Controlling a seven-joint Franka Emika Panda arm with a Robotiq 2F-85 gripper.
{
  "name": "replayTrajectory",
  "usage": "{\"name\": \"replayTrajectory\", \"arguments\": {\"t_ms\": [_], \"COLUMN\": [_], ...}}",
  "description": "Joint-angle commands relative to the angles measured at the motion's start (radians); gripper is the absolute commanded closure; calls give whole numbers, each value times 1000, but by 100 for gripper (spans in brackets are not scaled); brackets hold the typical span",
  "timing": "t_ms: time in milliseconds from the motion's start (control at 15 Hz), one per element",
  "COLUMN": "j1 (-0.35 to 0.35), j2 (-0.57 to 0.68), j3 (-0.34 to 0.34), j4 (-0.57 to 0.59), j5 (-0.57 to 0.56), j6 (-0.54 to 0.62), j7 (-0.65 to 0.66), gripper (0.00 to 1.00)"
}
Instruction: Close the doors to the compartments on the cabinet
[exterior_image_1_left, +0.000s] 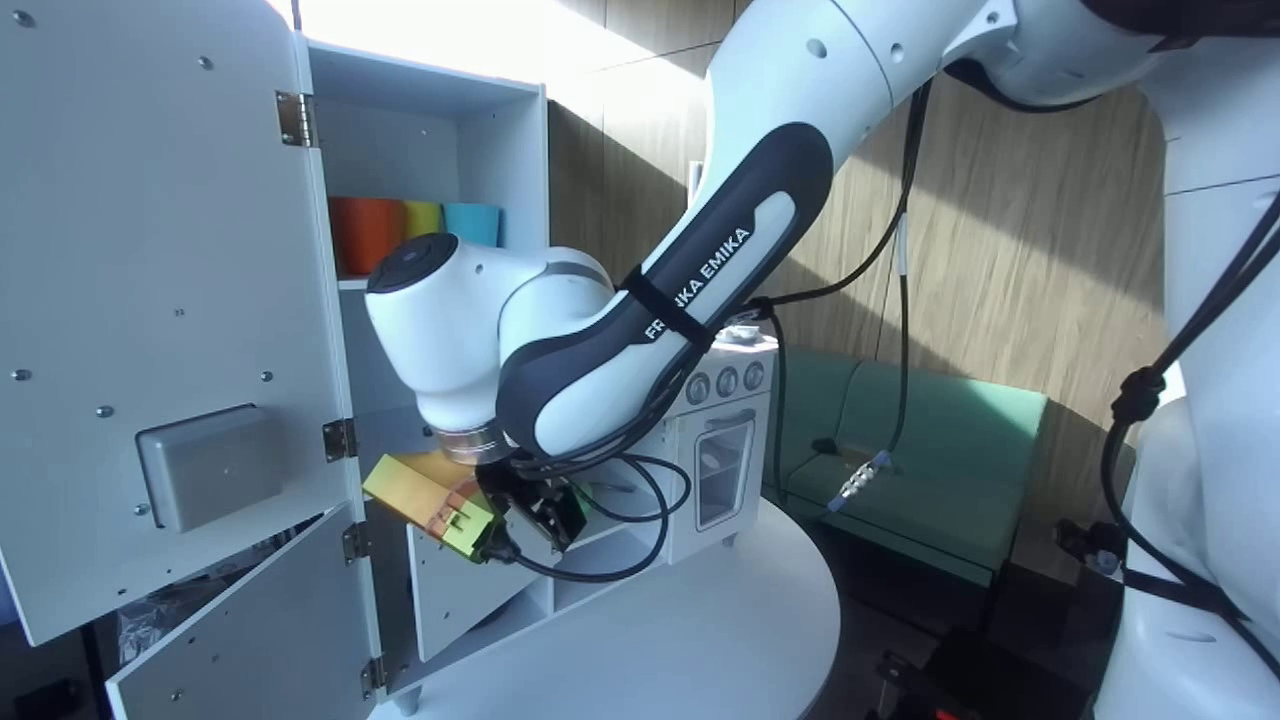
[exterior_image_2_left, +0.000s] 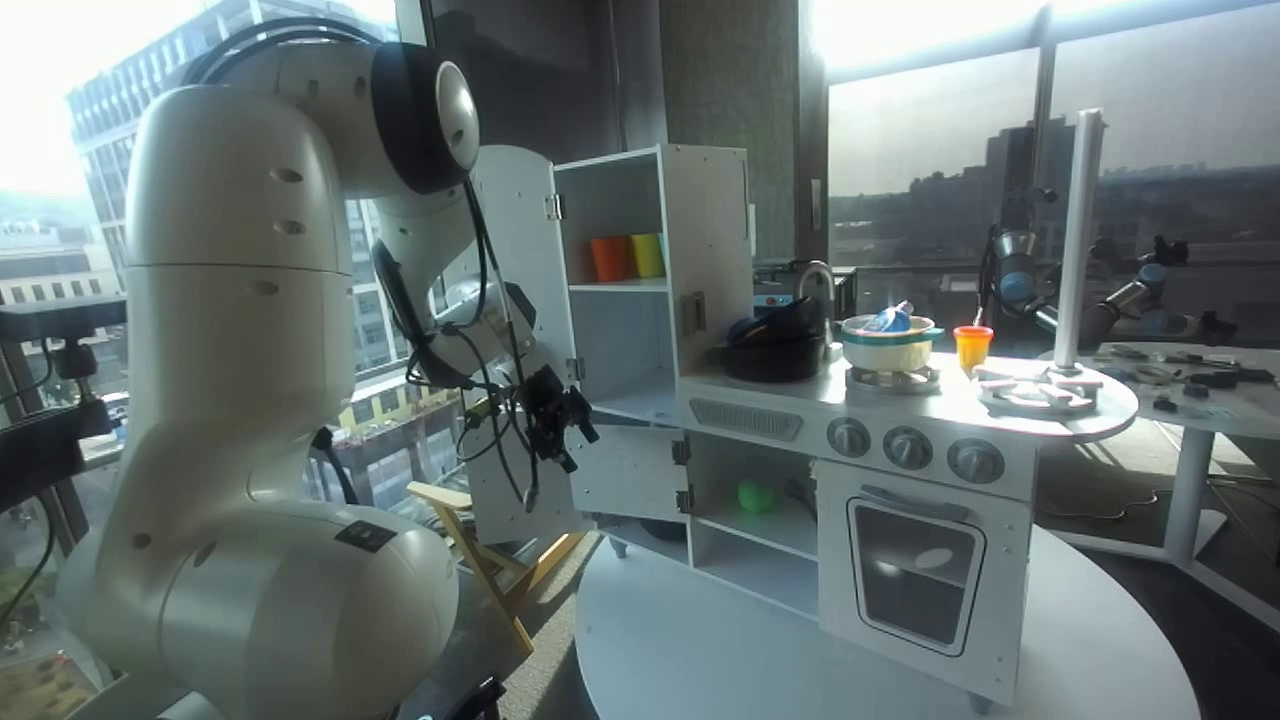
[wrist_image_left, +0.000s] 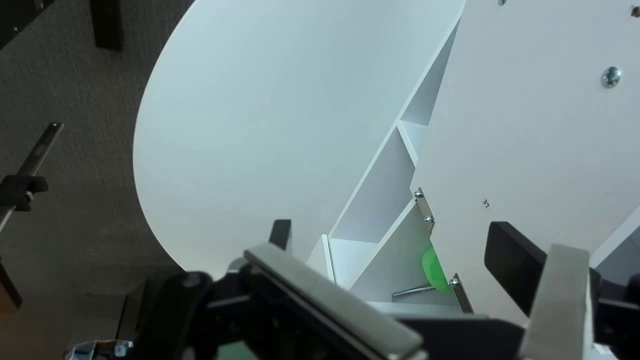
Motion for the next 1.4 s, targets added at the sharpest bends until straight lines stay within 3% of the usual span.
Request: {"name": "replayTrajectory", "arguments": {"t_ms": [0,267,533,1067,1333], "j1": [8,14,36,75,65], "j2": [-9,-8,69,169,132], "j3": [-13,-25,-17,-13,-21], "j4": [6,74,176,197,159], "j5": [-21,-76,-155,-107,-76], "j6": [19,25,18,10,-107], "j7": [28,114,191,137,85], "gripper": [0,0,0,0,0]}}
